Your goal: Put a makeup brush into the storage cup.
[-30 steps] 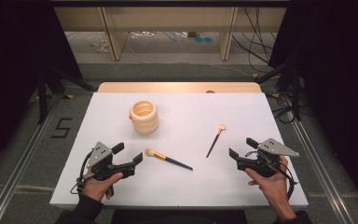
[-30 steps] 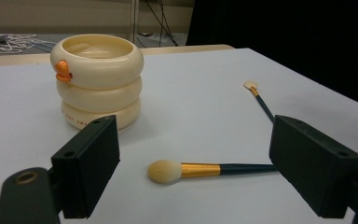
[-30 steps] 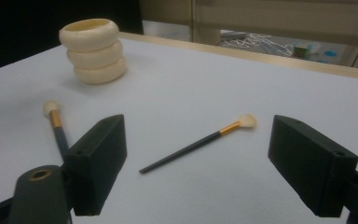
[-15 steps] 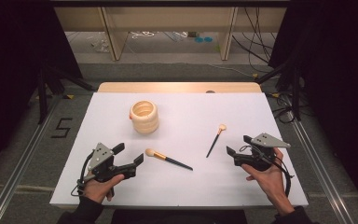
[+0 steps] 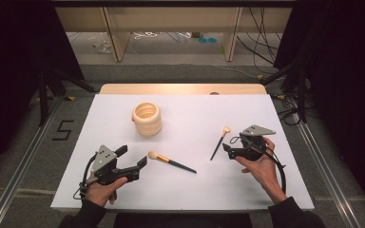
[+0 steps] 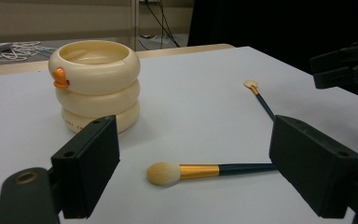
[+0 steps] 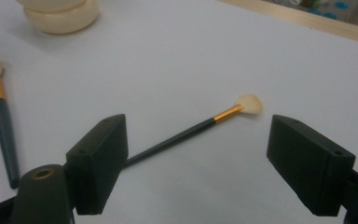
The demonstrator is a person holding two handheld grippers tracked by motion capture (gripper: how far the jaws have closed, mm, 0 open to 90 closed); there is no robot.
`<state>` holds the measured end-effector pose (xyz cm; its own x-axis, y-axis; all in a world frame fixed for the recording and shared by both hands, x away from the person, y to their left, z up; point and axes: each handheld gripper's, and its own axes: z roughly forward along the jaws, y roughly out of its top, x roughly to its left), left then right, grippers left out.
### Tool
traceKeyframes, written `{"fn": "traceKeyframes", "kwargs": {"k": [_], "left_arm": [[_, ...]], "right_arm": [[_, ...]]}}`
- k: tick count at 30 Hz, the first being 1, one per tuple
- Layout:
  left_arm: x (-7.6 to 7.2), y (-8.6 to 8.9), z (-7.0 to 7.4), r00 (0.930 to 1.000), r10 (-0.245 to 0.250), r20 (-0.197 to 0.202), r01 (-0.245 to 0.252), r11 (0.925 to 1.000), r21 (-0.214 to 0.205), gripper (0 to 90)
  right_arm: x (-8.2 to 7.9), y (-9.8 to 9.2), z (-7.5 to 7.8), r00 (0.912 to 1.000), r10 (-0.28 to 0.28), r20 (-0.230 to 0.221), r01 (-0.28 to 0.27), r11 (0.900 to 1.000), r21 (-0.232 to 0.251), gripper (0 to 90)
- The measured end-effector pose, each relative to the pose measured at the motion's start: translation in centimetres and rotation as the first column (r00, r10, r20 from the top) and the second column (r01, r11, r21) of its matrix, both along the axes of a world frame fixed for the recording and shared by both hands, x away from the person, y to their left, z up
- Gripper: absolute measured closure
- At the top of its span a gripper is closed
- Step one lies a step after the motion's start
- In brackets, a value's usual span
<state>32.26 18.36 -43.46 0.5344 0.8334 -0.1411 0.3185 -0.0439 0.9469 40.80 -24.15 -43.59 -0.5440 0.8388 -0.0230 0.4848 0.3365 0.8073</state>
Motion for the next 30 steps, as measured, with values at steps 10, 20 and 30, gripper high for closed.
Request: {"fn": "traceKeyframes", "kwargs": {"k": [10,20,30], "left_arm": [[0.0,-0.1,0.0,1.0000,-0.008,0.001,0.008,1.0000,0.005,15.9],[0.0,0.0,0.0,0.9999,-0.013,0.002,0.013,0.9999,0.000,15.9],[0.1,0.2,-0.1,0.9998,-0.015,-0.014,0.015,0.9998,-0.013,16.2]], "right_arm": [[4.0,1.7,-0.9,0.9955,-0.030,-0.090,0.025,0.9979,-0.059,25.8],[7.0,2.5,-1.9,0.9827,-0.026,-0.184,0.005,0.9936,-0.113,29.4],[8.1,3.1,-2.9,0.9712,-0.052,-0.233,0.018,0.9891,-0.146,32.4]]}}
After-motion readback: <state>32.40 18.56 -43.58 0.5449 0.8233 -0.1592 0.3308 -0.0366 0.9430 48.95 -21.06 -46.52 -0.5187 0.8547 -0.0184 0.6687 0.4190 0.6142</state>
